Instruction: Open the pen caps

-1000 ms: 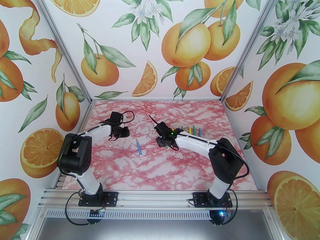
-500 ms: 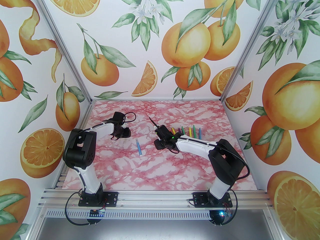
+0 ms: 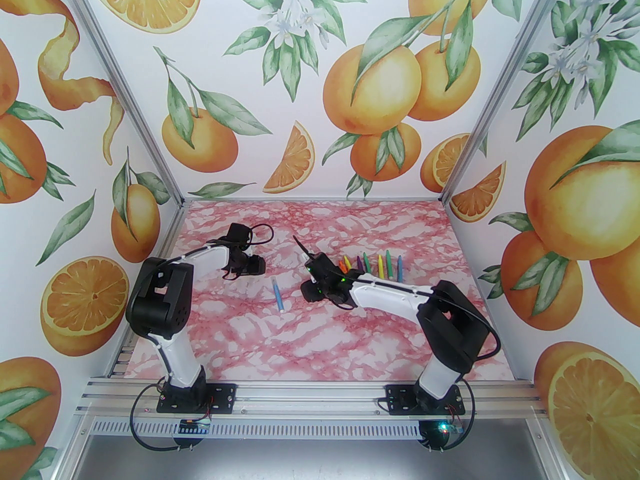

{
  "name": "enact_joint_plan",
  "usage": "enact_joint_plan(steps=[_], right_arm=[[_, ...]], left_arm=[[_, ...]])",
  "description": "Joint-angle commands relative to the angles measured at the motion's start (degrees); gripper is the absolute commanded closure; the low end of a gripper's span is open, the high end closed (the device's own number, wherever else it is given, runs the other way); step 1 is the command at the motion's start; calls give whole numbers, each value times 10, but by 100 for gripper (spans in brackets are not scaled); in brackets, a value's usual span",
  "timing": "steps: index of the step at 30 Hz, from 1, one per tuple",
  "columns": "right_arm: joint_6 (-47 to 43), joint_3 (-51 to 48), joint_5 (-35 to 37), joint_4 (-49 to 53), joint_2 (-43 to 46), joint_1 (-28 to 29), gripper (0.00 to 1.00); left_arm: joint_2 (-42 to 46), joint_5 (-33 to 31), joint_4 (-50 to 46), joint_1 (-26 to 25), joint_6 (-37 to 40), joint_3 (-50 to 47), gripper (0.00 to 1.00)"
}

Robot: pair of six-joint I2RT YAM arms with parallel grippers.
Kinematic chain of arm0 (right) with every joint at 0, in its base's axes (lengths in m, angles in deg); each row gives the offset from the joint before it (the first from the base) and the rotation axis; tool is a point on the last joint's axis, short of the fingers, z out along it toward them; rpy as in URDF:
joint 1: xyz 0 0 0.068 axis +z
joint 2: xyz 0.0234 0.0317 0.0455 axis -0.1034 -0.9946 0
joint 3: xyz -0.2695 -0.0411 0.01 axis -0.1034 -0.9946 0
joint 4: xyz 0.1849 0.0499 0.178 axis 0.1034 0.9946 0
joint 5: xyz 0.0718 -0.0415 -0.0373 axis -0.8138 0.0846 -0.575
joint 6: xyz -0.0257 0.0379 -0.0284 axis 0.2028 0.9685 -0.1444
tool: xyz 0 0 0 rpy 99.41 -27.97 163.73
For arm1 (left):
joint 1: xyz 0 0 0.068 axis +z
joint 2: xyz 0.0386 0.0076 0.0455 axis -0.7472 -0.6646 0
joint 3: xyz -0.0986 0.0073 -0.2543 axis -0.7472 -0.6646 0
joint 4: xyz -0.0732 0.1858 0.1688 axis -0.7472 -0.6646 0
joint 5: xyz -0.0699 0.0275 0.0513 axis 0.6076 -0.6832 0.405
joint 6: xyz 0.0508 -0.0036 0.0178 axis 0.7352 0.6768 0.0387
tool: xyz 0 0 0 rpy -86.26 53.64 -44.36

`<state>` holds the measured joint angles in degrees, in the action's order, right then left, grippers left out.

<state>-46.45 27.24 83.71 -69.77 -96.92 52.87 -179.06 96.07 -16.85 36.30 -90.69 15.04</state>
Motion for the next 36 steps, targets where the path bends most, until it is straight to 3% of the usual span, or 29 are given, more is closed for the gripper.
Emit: enact_joint_plan(steps=[1, 9, 16, 25, 36], right_arm=[[21, 21, -10, -2, -3, 14, 51], [28, 75, -7, 16, -54, 62, 51], [23, 130, 3, 46, -107, 88, 51], [31, 185, 2, 75, -169, 108, 51], [47, 210, 11, 98, -207, 113, 54]], left_arm=[[58, -2, 25, 0, -3, -5, 44], [119, -24, 42, 9, -27, -24, 38], [186, -21, 52, 46, -35, -66, 33], [211, 7, 63, 101, -35, -112, 32], [236, 18, 72, 124, -36, -139, 32]])
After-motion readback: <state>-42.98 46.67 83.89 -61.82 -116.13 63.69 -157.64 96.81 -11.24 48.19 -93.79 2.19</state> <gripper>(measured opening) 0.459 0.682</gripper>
